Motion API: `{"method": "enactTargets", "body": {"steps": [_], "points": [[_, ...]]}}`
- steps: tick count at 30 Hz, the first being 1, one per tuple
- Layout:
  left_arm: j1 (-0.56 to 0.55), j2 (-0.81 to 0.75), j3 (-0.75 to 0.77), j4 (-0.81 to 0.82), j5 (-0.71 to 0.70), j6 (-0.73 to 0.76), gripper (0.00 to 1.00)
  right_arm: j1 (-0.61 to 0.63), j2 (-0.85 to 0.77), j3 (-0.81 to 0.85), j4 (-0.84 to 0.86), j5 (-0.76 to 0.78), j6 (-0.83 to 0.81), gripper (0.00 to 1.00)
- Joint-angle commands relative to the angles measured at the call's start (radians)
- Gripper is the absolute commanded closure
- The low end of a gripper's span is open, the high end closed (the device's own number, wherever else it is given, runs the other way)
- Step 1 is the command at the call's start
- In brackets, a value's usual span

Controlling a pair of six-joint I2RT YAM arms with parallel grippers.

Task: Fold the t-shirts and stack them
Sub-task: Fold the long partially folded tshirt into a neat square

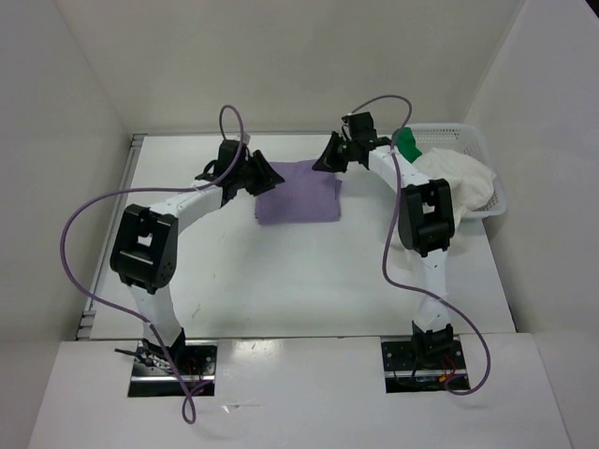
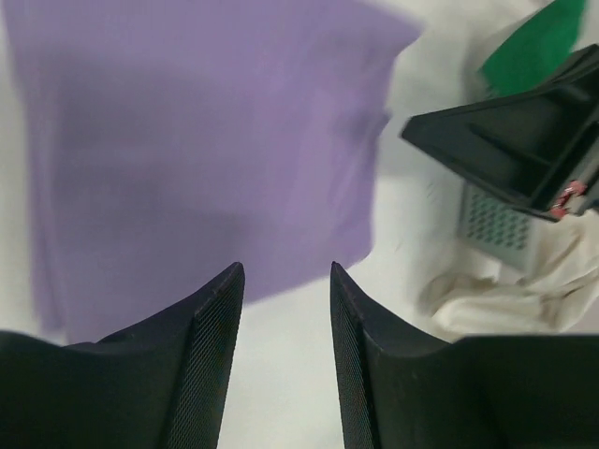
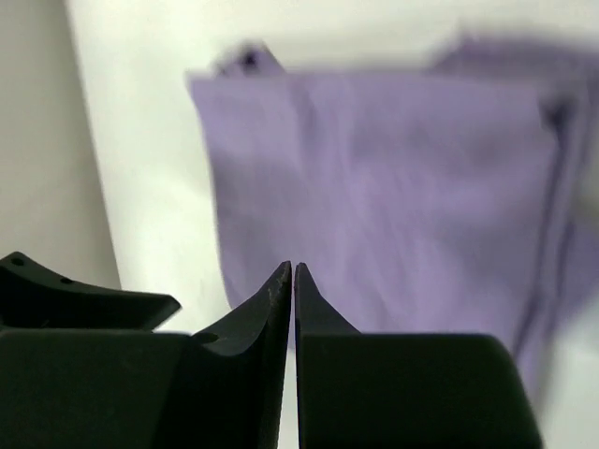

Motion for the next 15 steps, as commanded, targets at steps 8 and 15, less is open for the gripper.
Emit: {"method": "enactTargets", "body": {"steps": [8,15], "points": [[0.086,0.414,0.449,0.069,0.032,-0.083,0.51,-0.031,0.385,0.539,-0.166,0.012,0.013,0.95],[0.164,0.558,0.568,0.029,0.021,-0.083,0.51,-0.083,0.451,0.575,-0.175,0.024,0.034,0.97]]}}
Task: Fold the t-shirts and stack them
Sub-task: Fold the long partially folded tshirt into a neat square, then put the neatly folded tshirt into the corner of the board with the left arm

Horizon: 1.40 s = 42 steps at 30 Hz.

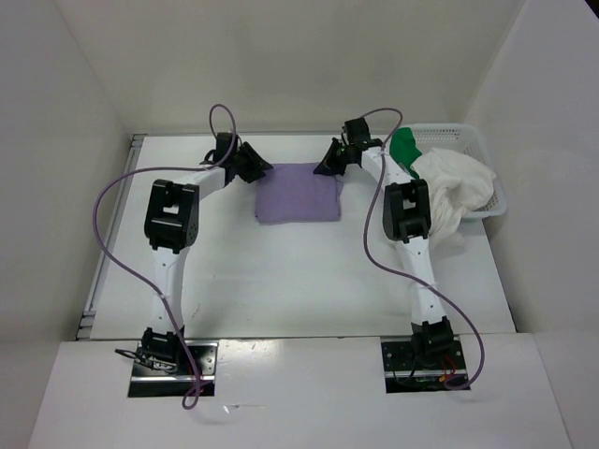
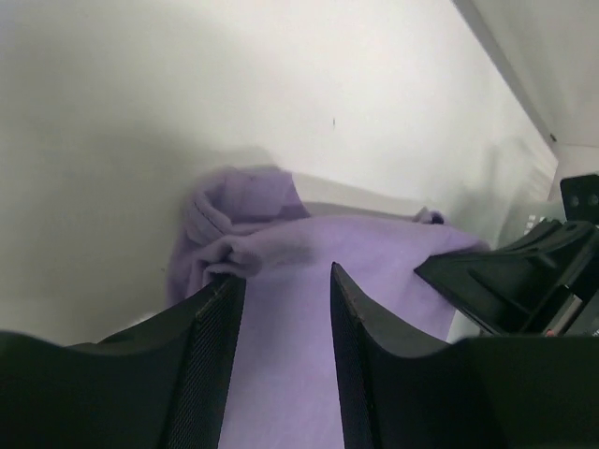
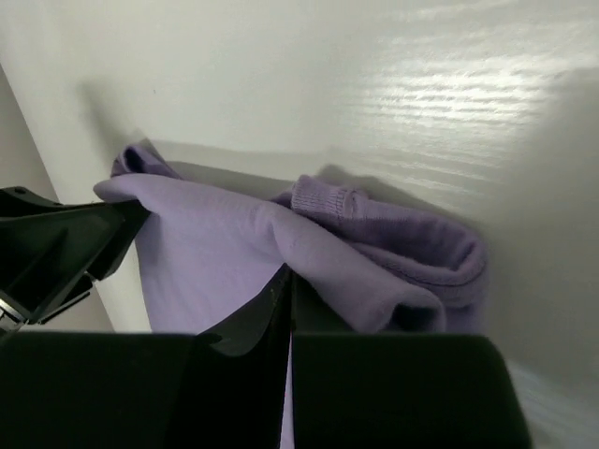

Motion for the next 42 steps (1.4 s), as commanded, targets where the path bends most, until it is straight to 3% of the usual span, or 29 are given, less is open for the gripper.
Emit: {"method": "enactTargets", "body": {"steps": [1,6,9,13,17,18,23,28,29,32,33,34,35,38,42], "points": [[0.026,0.021,0.067,0.005,0.005,-0.004,0.51,-0.037,0.004,0.064,-0.044,0.056,-0.008,0.97],[0.047,-0.055,0.007,0.054,0.016,0.022,0.43,-0.037,0.037,0.129,-0.096,0.033,-0.019,0.95],[0.047,-0.157,-0.063,0.054,-0.01,0.076,0.29,-0.028,0.019,0.182,-0.124,0.001,-0.019,0.85],[0.047,-0.232,-0.167,-0.007,-0.03,0.17,0.26,-0.028,-0.035,0.314,-0.185,-0.038,-0.028,0.66],[0.047,-0.246,-0.284,-0.027,-0.012,0.224,0.26,-0.019,-0.229,0.131,-0.12,-0.038,-0.063,0.51],[0.047,-0.246,-0.293,-0.036,0.005,0.233,0.28,-0.019,-0.33,0.016,-0.096,-0.038,-0.075,0.48],[0.024,-0.183,-0.26,-0.114,0.057,0.322,0.33,-0.028,-0.622,-0.381,0.058,-0.018,-0.075,0.46],[-0.014,-0.126,-0.241,-0.124,0.103,0.344,0.37,-0.028,-0.846,-0.623,0.099,0.002,-0.088,0.45],[-0.025,-0.112,-0.225,-0.123,0.112,0.344,0.39,-0.028,-0.871,-0.702,0.099,0.002,-0.088,0.45],[-0.036,-0.063,-0.192,-0.073,0.189,0.289,0.58,-0.028,-0.969,-0.854,0.12,0.002,-0.088,0.45],[-0.036,-0.053,-0.192,-0.055,0.225,0.265,0.66,-0.028,-0.99,-0.888,0.12,0.002,-0.088,0.45],[-0.036,-0.052,-0.192,-0.01,0.24,0.241,0.82,-0.028,-1.012,-0.922,0.12,0.002,-0.088,0.45],[-0.036,-0.052,-0.17,-0.001,0.24,0.223,0.87,-0.028,-1.053,-0.984,0.12,0.002,-0.088,0.45],[-0.013,-0.052,-0.07,-0.031,0.204,0.212,0.96,-0.028,-1.122,-1.086,0.111,0.011,-0.106,0.45],[0.113,-0.083,0.012,-0.065,0.184,0.212,0.98,-0.028,-1.211,-1.189,0.102,0.03,-0.106,0.45]]}}
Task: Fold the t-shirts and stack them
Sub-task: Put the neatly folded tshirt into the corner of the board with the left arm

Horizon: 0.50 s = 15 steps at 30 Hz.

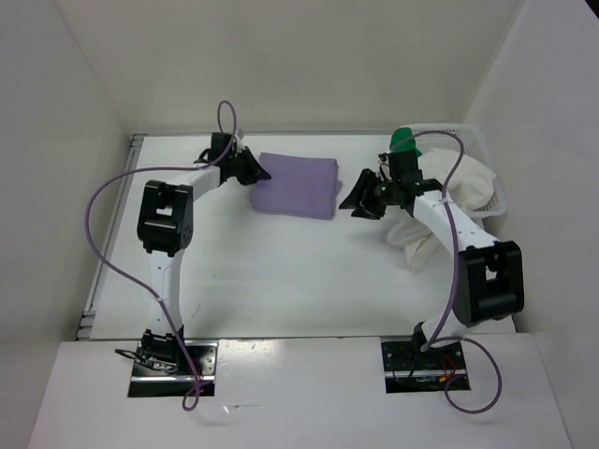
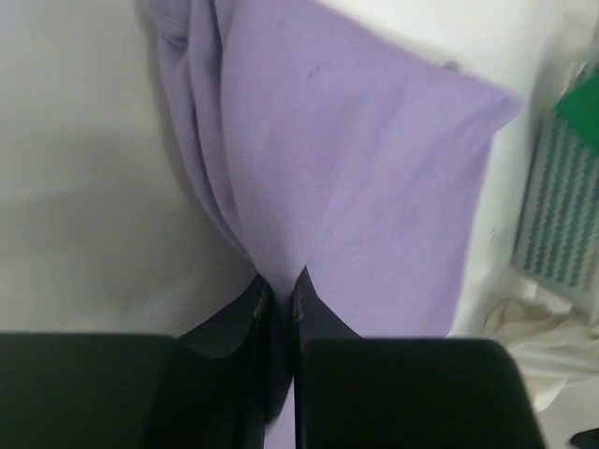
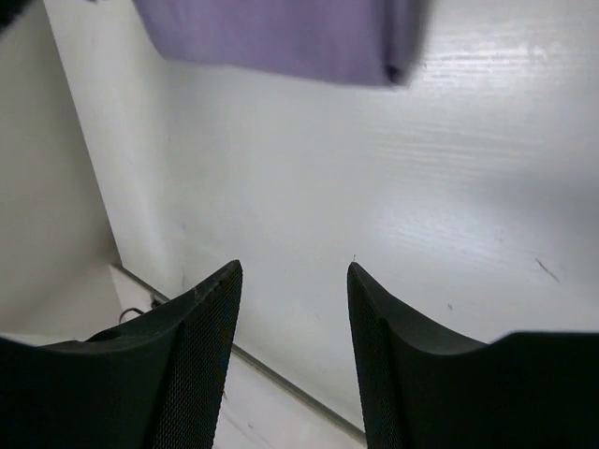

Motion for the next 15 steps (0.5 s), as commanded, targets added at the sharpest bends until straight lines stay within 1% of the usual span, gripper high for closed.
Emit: {"method": "enactTargets", "body": {"steps": [1,2,4,5,7,8,10,11,12,14,15], "points": [[0.142,-0.018,0.117,-0.004,-0.035,-0.014,0.98,-0.008,-0.125,-0.058,0.018,0.02,-0.026,0.45],[0.207,-0.027,0.134,-0.015,-0.035,-0.014,0.98,-0.008,-0.135,-0.069,0.017,0.02,-0.026,0.45],[0.275,-0.036,0.145,-0.015,-0.046,-0.005,0.98,-0.008,-0.16,-0.092,0.008,0.02,-0.026,0.45],[0.339,-0.045,0.154,-0.015,-0.046,-0.005,0.98,-0.008,-0.16,-0.092,0.008,0.02,-0.026,0.45],[0.399,-0.055,0.154,-0.015,-0.06,-0.005,0.98,-0.008,-0.183,-0.101,-0.003,0.009,-0.026,0.45],[0.451,-0.055,0.154,-0.015,-0.079,0.004,0.98,-0.008,-0.183,-0.11,-0.003,0.009,-0.026,0.45],[0.495,-0.075,0.113,-0.015,-0.124,0.004,0.98,-0.008,-0.192,-0.11,-0.003,-0.016,-0.026,0.45],[0.513,-0.102,0.084,0.021,-0.182,0.004,0.98,-0.008,-0.192,-0.11,-0.012,-0.016,-0.026,0.45],[0.548,-0.114,0.019,0.043,-0.193,-0.01,0.98,-0.008,-0.192,-0.119,-0.012,-0.026,-0.026,0.45],[0.574,-0.139,-0.036,0.077,-0.231,-0.042,0.9,-0.008,-0.192,-0.129,-0.012,-0.036,-0.017,0.45],[0.584,-0.15,-0.068,0.093,-0.245,-0.054,0.79,-0.008,-0.192,-0.129,-0.012,-0.062,-0.017,0.45]]}}
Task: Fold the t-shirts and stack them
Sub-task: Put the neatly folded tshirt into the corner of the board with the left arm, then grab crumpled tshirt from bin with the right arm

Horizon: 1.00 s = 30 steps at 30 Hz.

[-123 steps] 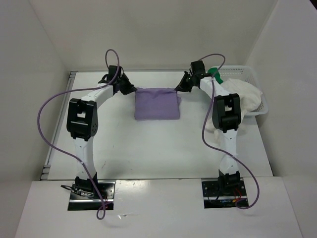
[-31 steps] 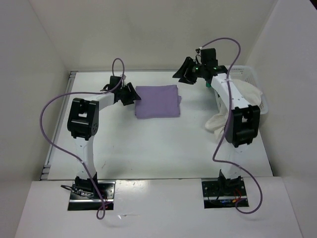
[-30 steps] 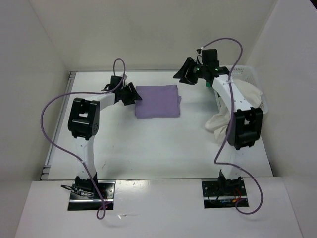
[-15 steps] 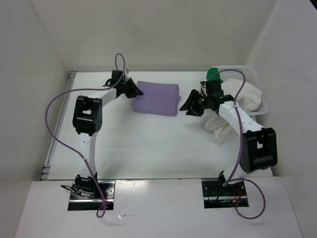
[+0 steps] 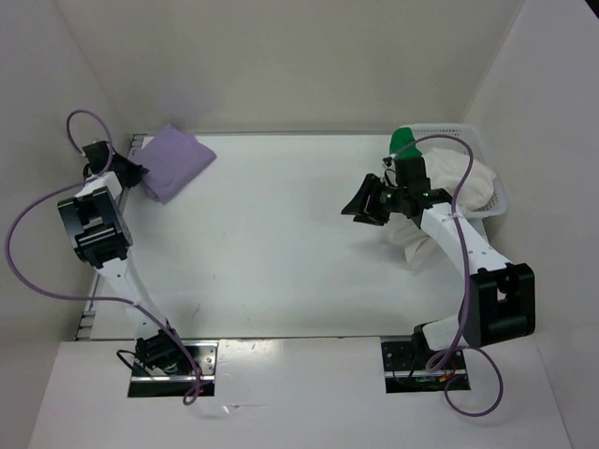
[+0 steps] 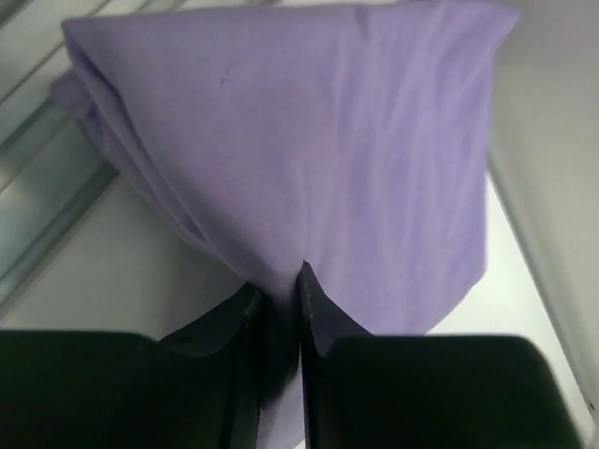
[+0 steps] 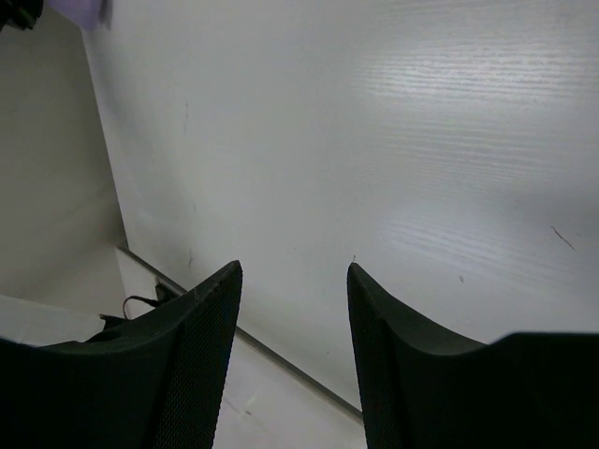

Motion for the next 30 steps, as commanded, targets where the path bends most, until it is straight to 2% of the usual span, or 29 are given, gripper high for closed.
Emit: {"method": "enactTargets", "body": {"steps": [1,2,3,4,7,9,12,13,15,17,18,20,21,22,24,26,30], "points": [[-0.022,-0.108,-0.132,0.111,-0.064,-0.059,0.76,-0.006,-0.04,-0.028,0.002,-0.045,0.002,0.45],[-0.022,-0.125,-0.171,0.129,-0.093,-0.073,0.68,-0.006,-0.04,-0.028,0.002,-0.056,0.003,0.45],[-0.011,-0.139,-0.206,0.145,-0.104,-0.082,0.44,-0.006,-0.04,-0.028,0.002,-0.056,0.003,0.45],[-0.011,-0.171,-0.263,0.164,-0.119,-0.082,0.36,-0.006,-0.04,-0.028,0.002,-0.056,0.003,0.45],[-0.011,-0.221,-0.309,0.165,-0.13,-0.082,0.18,-0.006,-0.049,-0.028,0.002,-0.036,-0.016,0.44],[-0.011,-0.272,-0.344,0.154,-0.141,-0.082,0.13,-0.006,-0.05,-0.037,0.002,-0.015,-0.016,0.44],[-0.011,-0.361,-0.415,0.154,-0.159,-0.082,0.0,-0.006,-0.06,-0.046,0.002,0.019,-0.016,0.44],[-0.011,-0.385,-0.436,0.154,-0.159,-0.082,0.0,-0.006,-0.071,-0.055,0.002,0.034,-0.016,0.44],[-0.011,-0.468,-0.505,0.154,-0.177,-0.119,0.0,-0.006,-0.083,-0.055,0.002,0.065,-0.016,0.56],[-0.011,-0.557,-0.558,0.154,-0.161,-0.137,0.0,-0.006,-0.112,-0.055,0.002,0.137,-0.016,0.74],[-0.023,-0.592,-0.584,0.154,-0.161,-0.137,0.05,-0.006,-0.126,-0.055,-0.02,0.171,-0.016,0.87],[-0.039,-0.712,-0.673,0.154,-0.151,-0.137,0.17,-0.006,-0.187,-0.046,-0.032,0.29,-0.016,0.93],[-0.057,-0.753,-0.702,0.154,-0.151,-0.137,0.25,-0.006,-0.213,-0.046,-0.032,0.33,-0.016,0.93],[-0.068,-0.833,-0.726,0.145,-0.141,-0.137,0.39,-0.006,-0.261,-0.046,-0.044,0.409,-0.016,0.94],[-0.1,-0.908,-0.791,0.126,-0.113,-0.137,0.51,-0.029,-0.29,-0.037,-0.079,0.485,-0.005,0.94],[-0.204,-0.968,-0.8,0.058,-0.092,-0.113,0.62,-0.062,-0.301,-0.037,-0.106,0.557,0.006,0.9],[-0.472,-0.978,-0.809,0.042,-0.005,-0.058,0.63,-0.186,-0.257,0.012,-0.163,0.586,0.006,0.77]]}}
